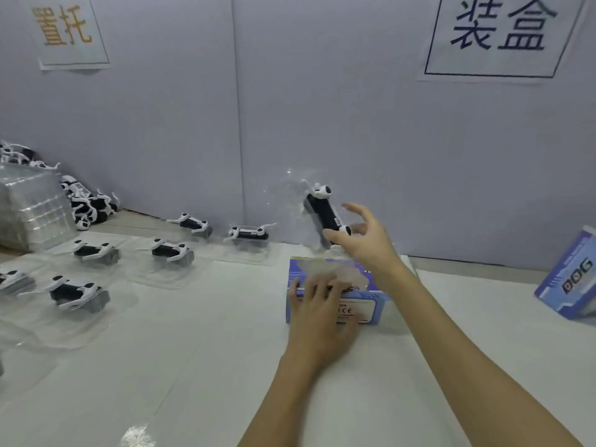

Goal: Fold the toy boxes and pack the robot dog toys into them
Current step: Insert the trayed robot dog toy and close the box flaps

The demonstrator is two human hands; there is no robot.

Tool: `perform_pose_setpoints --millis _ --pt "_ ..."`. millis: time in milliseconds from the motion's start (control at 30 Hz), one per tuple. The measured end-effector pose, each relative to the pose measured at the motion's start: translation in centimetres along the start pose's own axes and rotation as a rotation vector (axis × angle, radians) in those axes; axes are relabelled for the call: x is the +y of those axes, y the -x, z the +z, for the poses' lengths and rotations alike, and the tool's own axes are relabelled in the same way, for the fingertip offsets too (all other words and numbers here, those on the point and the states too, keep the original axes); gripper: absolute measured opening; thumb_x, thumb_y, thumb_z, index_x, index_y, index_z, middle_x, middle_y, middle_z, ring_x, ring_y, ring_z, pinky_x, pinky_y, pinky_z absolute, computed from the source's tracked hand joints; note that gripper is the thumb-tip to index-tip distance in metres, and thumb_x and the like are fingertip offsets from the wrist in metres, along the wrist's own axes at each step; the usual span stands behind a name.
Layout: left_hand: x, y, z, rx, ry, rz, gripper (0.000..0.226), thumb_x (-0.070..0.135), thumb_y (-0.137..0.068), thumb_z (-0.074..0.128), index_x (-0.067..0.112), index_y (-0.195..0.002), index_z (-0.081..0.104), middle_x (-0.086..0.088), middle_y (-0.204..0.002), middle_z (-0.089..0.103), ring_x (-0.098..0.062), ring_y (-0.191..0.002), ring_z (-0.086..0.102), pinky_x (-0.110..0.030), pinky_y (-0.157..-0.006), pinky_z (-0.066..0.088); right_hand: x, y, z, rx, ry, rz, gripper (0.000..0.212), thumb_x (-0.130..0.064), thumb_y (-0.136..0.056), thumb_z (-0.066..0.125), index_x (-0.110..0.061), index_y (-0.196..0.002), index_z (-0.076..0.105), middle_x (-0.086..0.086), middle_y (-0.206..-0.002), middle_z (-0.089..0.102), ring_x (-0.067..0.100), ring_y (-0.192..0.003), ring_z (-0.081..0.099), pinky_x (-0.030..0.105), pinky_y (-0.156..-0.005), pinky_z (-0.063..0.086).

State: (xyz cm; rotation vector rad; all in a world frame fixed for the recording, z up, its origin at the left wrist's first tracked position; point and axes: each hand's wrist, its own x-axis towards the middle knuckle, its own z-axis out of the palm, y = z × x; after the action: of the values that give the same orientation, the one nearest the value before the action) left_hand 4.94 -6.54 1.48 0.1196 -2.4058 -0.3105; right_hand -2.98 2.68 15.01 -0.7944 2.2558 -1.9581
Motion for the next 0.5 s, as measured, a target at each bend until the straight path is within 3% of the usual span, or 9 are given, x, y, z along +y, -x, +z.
perform_pose_setpoints --millis 100,167,233,300,400,500 --pt "0.1 -0.3 -0.1 0.099 -0.066 -0.183 0.043 0.067 -0.087 0.055 0.028 -0.104 0.062 0.007 -0.123 0.060 -0.027 -0.130 0.050 -0.058 -0.117 0.019 3.2 1.6 -5.7 0.144 -0.084 0.062 0.059 -0.030 -0.082 0.088 -0.045 -0.131 0.057 0.004 -0.116 0.062 0.023 -0.101 0.068 0.029 -0.073 0.058" --pt "-0.1 -0.6 -0.4 0.170 -0.110 -0.289 0.050 0.063 -0.094 0.044 0.017 -0.099 0.062 -0.002 -0.114 0.062 -0.032 -0.122 0.055 -0.062 -0.115 0.026 5.8 2.9 -8.2 0.193 -0.092 0.096 0.055 -0.029 -0.081 0.089 -0.048 -0.124 0.059 0.007 -0.121 0.063 0.029 -0.111 0.068 0.041 -0.088 0.060" --pt "-0.6 -0.9 -0.3 0.225 -0.113 -0.269 0.049 0.046 -0.099 0.037 0.009 -0.112 0.066 -0.007 -0.114 0.065 -0.032 -0.115 0.062 -0.062 -0.112 0.032 8.4 4.1 -9.5 0.215 -0.107 0.152 0.056 -0.030 -0.078 0.090 -0.048 -0.123 0.062 0.008 -0.120 0.065 0.027 -0.103 0.072 0.045 -0.094 0.060" --pt "-0.7 -0.8 -0.1 0.219 -0.100 -0.193 0.046 0.032 -0.098 0.034 0.012 -0.125 0.065 -0.003 -0.118 0.067 -0.028 -0.111 0.066 -0.062 -0.110 0.036 10.2 4.9 -9.6 0.207 -0.153 0.202 0.058 -0.031 -0.076 0.091 -0.047 -0.125 0.064 0.011 -0.117 0.067 0.020 -0.086 0.073 0.039 -0.088 0.061" --pt "-0.5 -0.8 0.4 0.153 -0.126 -0.093 0.044 0.042 -0.092 0.042 0.024 -0.122 0.069 0.002 -0.126 0.065 -0.022 -0.119 0.062 -0.066 -0.111 0.030 11.5 5.2 -9.1 0.166 -0.195 0.250 0.057 -0.030 -0.077 0.091 -0.043 -0.126 0.065 0.013 -0.119 0.069 0.027 -0.099 0.073 0.036 -0.089 0.059" --pt "-0.3 -0.7 0.6 0.062 -0.184 -0.119 0.040 0.057 -0.081 0.061 0.031 -0.111 0.065 0.004 -0.125 0.059 -0.021 -0.121 0.055 -0.065 -0.109 0.023 11.7 5.2 -8.9 0.116 -0.203 0.240 0.057 -0.028 -0.079 0.089 -0.041 -0.128 0.065 0.013 -0.118 0.067 0.023 -0.109 0.069 0.032 -0.086 0.059"
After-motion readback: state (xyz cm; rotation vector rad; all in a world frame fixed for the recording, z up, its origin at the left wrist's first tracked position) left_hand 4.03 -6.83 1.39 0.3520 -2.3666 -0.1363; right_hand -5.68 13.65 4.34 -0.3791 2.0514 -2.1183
